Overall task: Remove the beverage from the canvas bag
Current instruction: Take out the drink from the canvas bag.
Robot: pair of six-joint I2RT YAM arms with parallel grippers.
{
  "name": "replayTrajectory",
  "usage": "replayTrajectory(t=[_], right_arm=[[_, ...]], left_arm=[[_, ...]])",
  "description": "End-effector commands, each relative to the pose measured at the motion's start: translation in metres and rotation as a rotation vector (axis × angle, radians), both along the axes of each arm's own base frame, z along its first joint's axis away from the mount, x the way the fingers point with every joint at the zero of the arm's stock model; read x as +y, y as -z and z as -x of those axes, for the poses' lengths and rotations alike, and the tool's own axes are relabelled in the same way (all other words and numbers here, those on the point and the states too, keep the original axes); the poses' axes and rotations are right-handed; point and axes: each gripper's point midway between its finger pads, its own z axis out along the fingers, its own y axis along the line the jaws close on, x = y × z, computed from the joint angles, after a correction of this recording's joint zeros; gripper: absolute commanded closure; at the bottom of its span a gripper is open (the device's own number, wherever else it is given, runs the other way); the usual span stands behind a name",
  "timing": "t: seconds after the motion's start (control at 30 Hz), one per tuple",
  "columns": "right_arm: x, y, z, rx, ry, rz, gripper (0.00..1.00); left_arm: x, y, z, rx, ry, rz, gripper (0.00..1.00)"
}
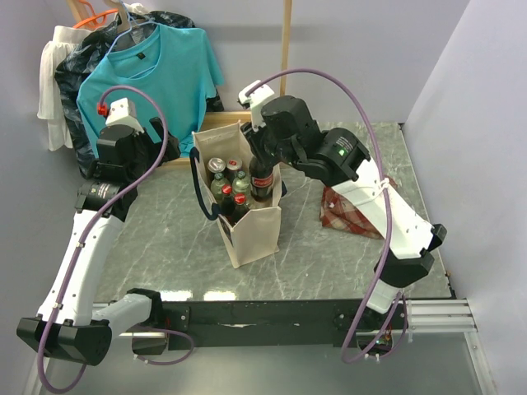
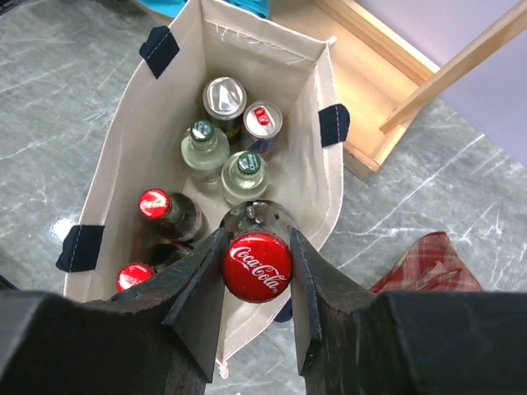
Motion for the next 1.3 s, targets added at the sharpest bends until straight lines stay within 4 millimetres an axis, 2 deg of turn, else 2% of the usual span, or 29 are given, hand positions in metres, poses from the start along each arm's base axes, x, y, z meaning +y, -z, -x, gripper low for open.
replayTrajectory(t=[0.0,0.57,1.1,1.27], right_arm=[[-0.034,-0.125,0.009,-0.300,0.066,-0.279,1.00],[-0.053,-0.164,0.017,-0.417,0.097,-0.384,1.00],[-0.074,-0.205,0.009,-0.568,0.180,-0.398,1.00],[-0.079,-0.212,0.006,-0.591,0.211,-0.392,1.00]], left_arm=[[-0.004,-0.016,0.002,-0.056,0.020,0.017,0.04],[-0.003,-0.014,0.001,-0.056,0.012,0.023,0.04],[-0.005,-0.015,-0.001,-0.055,0.025,0.024,0.04],[-0.006,-0.017,-0.001,-0.057,0.030,0.022,0.04]])
